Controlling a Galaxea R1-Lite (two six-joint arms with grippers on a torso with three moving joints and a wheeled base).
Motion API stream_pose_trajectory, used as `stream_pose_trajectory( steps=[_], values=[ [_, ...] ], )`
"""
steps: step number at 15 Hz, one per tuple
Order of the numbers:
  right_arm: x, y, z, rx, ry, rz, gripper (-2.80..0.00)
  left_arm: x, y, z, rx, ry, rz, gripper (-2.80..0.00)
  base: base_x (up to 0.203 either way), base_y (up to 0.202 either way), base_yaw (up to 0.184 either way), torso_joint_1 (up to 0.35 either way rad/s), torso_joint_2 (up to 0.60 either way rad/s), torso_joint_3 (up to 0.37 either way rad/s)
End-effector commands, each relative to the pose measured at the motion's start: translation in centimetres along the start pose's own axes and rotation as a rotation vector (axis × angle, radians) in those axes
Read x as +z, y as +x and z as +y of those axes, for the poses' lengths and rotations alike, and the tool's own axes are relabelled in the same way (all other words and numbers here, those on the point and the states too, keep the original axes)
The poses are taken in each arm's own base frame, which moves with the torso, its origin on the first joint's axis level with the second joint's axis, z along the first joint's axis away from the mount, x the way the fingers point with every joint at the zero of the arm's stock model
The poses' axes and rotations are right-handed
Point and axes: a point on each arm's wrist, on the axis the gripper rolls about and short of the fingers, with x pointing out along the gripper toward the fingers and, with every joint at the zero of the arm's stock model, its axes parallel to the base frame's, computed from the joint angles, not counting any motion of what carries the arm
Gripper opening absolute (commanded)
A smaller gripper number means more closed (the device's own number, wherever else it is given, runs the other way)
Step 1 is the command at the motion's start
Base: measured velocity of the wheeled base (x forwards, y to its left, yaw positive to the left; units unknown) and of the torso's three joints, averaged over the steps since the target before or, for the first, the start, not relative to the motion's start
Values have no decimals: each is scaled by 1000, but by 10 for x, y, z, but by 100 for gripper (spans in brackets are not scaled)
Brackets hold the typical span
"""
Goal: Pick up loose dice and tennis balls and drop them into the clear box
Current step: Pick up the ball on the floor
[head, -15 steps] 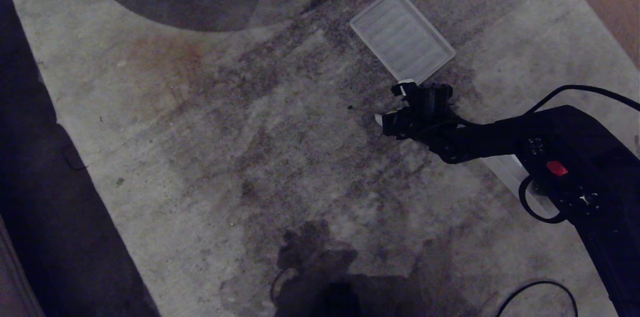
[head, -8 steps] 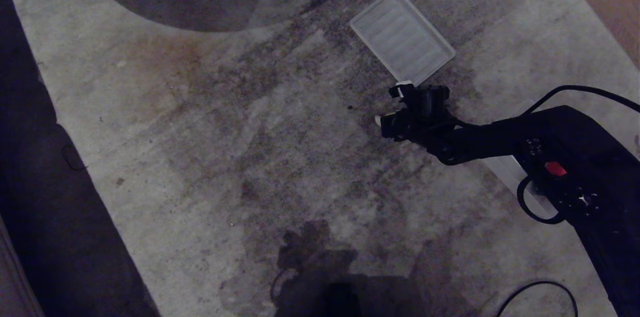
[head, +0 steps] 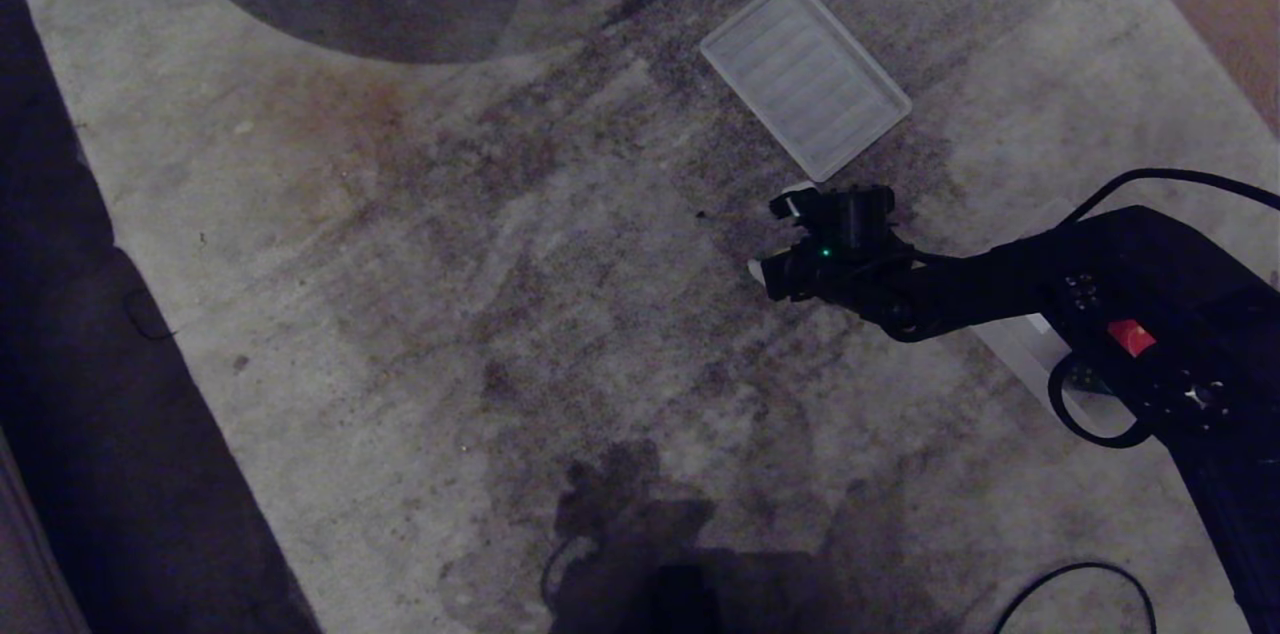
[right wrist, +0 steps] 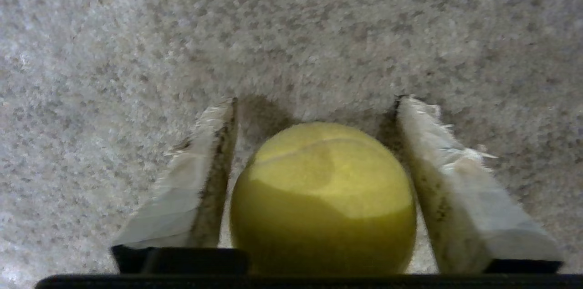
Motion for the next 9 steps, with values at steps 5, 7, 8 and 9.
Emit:
stream_pose_trajectory(
  steps=[5,7,8,9],
  values=[
    [-2,-1,3,6,-5,20,0,0,0,0,1,0,3,-280,0,0,0,0,0,0],
    [-6,-2,4,11,-9,55,0,0,0,0,1,0,3,-280,0,0,0,0,0,0],
    [-6,0,4,8,-9,53,0,0,0,0,1,0,3,-280,0,0,0,0,0,0],
    [-9,1,3,5,-7,60,0,0,0,0,1,0,3,-280,0,0,0,0,0,0]
  ],
)
